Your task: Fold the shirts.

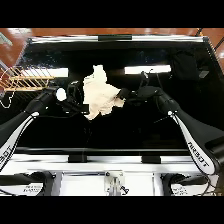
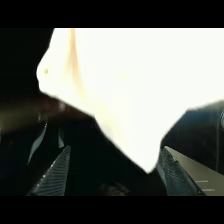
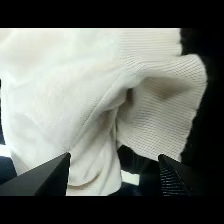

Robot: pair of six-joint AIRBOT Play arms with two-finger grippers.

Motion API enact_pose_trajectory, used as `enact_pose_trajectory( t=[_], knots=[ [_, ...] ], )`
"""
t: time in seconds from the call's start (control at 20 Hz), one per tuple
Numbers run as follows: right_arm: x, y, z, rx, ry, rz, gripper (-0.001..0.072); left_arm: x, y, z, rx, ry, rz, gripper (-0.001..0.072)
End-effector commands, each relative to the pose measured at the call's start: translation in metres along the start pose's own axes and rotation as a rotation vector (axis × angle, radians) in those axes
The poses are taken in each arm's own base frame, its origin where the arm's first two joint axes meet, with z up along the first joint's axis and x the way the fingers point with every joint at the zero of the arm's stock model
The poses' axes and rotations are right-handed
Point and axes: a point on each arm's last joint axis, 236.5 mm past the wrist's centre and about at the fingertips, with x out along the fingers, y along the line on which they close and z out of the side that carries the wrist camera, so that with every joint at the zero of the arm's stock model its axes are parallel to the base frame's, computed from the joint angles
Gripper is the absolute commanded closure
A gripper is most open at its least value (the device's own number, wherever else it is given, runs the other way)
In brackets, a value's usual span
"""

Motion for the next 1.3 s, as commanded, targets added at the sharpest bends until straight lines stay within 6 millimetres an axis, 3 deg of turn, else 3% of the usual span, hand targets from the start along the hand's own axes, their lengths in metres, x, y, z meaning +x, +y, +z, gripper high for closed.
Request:
enact_pose_trajectory(
  t=[0.0,0.1,0.15,0.3,0.35,0.6,0.7,0.75,0.8,0.85,0.9,0.95,1.05,1.1,1.2,1.25],
  knots=[
    [0.020,0.011,-0.007,0.036,-0.011,0.039,0.0051,0.027,0.002,0.005,-0.049,-0.006,-0.024,0.0029],
    [0.022,0.019,0.000,0.066,-0.061,0.053,0.0051,0.031,0.001,0.011,-0.054,-0.031,-0.029,0.0034],
    [0.024,0.020,0.002,0.090,-0.078,0.053,0.0051,0.031,0.000,0.015,-0.057,-0.045,-0.034,0.0070],
    [0.033,0.018,-0.001,0.145,-0.086,0.047,0.0051,0.030,-0.001,0.017,-0.056,-0.055,-0.038,0.0609],
    [0.034,0.019,0.000,0.149,-0.095,0.048,0.0051,0.029,-0.001,0.018,-0.026,-0.057,-0.038,0.0662],
    [0.035,0.029,0.016,0.192,-0.200,0.063,0.0065,0.001,-0.010,0.026,0.100,-0.118,-0.049,0.0662],
    [0.040,0.029,0.018,0.223,-0.235,0.064,0.0228,-0.018,-0.016,0.032,0.142,-0.164,-0.057,0.0663],
    [0.046,0.027,0.016,0.248,-0.240,0.060,0.0231,-0.029,-0.022,0.034,0.171,-0.190,-0.062,0.0662],
    [0.052,0.025,0.010,0.276,-0.229,0.056,0.0333,-0.041,-0.030,0.036,0.203,-0.222,-0.070,0.0662],
    [0.055,0.026,0.005,0.275,-0.217,0.054,0.0533,-0.053,-0.038,0.039,0.231,-0.255,-0.078,0.0662],
    [0.054,0.027,0.006,0.264,-0.221,0.055,0.0644,-0.068,-0.046,0.042,0.265,-0.298,-0.086,0.0662],
    [0.048,0.032,0.010,0.223,-0.233,0.061,0.0642,-0.083,-0.052,0.046,0.286,-0.341,-0.092,0.0662],
    [0.016,0.048,0.034,0.042,-0.302,0.070,0.0642,-0.124,-0.062,0.058,0.304,-0.444,-0.107,0.0662],
    [-0.012,0.062,0.052,-0.059,-0.360,0.082,0.0643,-0.153,-0.068,0.069,0.311,-0.516,-0.117,0.0662],
    [-0.088,0.098,0.089,-0.220,-0.514,0.123,0.0643,-0.230,-0.083,0.095,0.327,-0.698,-0.143,0.0663],
    [-0.139,0.124,0.106,-0.291,-0.610,0.161,0.0643,-0.276,-0.095,0.105,0.341,-0.805,-0.161,0.0662]
  ],
)
